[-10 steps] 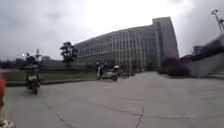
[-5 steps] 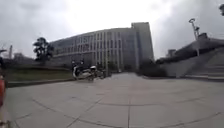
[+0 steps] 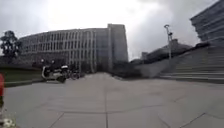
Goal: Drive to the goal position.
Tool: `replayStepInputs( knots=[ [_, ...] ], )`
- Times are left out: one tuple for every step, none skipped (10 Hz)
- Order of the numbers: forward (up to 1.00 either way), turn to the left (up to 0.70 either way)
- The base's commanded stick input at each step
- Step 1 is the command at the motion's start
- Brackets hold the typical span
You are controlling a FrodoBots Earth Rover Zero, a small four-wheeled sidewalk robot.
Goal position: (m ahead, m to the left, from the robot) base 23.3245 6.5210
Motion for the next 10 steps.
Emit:
replayStepInputs(
  knots=[
    [0.7,0.0],
    [0.7,0.0],
    [0.7,0.0],
    [0.7,0.0],
    [0.7,0.0],
    [0.7,0.0],
    [0.7,0.0],
    [0.7,0.0],
    [0.7,0.0],
    [0.7,0.0]
  ],
)
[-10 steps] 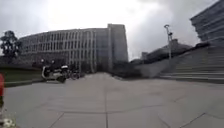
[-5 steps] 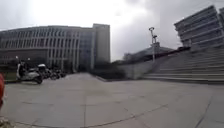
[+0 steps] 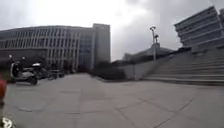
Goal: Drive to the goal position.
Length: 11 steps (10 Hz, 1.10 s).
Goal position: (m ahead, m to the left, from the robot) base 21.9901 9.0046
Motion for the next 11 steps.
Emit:
replayStepInputs(
  knots=[
    [0.7,0.0],
    [0.7,0.0],
    [0.7,0.0],
    [0.7,0.0],
    [0.7,0.0],
    [0.7,0.0],
    [0.7,0.0],
    [0.7,0.0],
    [0.7,0.18],
    [0.7,0.35],
    [0.7,0.35]
  ],
)
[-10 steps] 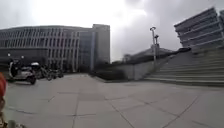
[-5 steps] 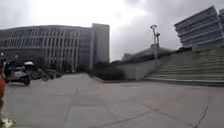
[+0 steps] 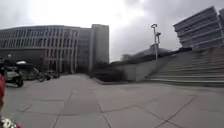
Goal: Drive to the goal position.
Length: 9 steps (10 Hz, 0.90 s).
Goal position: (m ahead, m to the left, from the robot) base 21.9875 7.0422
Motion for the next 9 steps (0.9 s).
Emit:
replayStepInputs(
  knots=[
    [0.7,0.35],
    [0.7,0.35],
    [0.7,0.35],
    [0.7,0.35],
    [0.7,0.35],
    [0.7,0.35],
    [0.7,0.35],
    [0.7,0.35],
    [0.7,0.35]
  ],
)
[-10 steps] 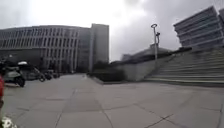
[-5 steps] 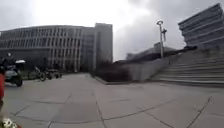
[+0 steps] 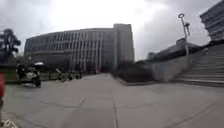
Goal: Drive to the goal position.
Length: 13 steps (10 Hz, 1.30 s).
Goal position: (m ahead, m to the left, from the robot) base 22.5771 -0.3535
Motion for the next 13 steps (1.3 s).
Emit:
replayStepInputs(
  knots=[
    [0.7,0.31],
    [0.7,0.09],
    [0.7,0.0],
    [0.7,0.0],
    [0.7,0.0],
    [0.7,0.0],
    [0.7,0.0],
    [0.7,0.0],
    [0.7,0.0],
    [0.7,-0.12],
    [0.7,-0.35],
    [0.7,-0.35],
    [0.7,-0.35]
  ],
)
